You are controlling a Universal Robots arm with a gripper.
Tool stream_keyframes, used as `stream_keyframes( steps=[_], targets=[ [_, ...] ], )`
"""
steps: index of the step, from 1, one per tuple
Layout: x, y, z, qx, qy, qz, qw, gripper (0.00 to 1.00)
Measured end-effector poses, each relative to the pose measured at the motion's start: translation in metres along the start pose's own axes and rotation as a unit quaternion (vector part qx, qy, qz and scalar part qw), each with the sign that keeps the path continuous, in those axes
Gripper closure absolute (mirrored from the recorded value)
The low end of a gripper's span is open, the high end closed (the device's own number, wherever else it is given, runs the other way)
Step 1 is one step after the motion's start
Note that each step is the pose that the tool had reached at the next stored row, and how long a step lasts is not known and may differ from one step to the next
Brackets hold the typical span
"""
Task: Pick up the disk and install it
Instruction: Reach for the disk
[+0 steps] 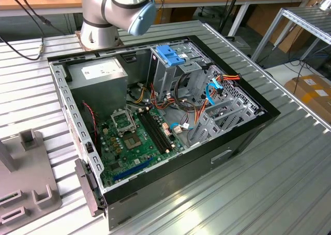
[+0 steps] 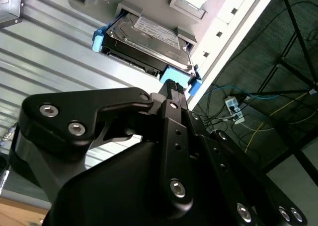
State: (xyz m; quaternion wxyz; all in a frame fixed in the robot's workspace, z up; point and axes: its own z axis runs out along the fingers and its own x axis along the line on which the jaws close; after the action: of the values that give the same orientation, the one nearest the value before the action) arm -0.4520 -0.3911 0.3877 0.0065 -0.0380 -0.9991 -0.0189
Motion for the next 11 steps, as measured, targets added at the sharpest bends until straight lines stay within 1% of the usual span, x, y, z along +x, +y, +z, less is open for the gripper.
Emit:
stream_keyframes(
  steps=[3, 5, 6, 8, 11],
  targets=[
    [0.0032, 0.0000, 0.0008, 0.0003, -0.0001, 0.000, 1.00000, 0.89],
    [0.0032, 0.0000, 0.0013, 0.0004, 0.0000, -0.001, 1.00000, 0.89],
    [0.0033, 0.0001, 0.0022, 0.0004, 0.0001, -0.004, 0.99999, 0.89],
    [0.0033, 0.0002, 0.0039, 0.0007, 0.0011, -0.019, 0.99983, 0.89],
    [0.0035, 0.0002, 0.0044, 0.0006, 0.0011, -0.020, 0.99980, 0.89]
  ],
)
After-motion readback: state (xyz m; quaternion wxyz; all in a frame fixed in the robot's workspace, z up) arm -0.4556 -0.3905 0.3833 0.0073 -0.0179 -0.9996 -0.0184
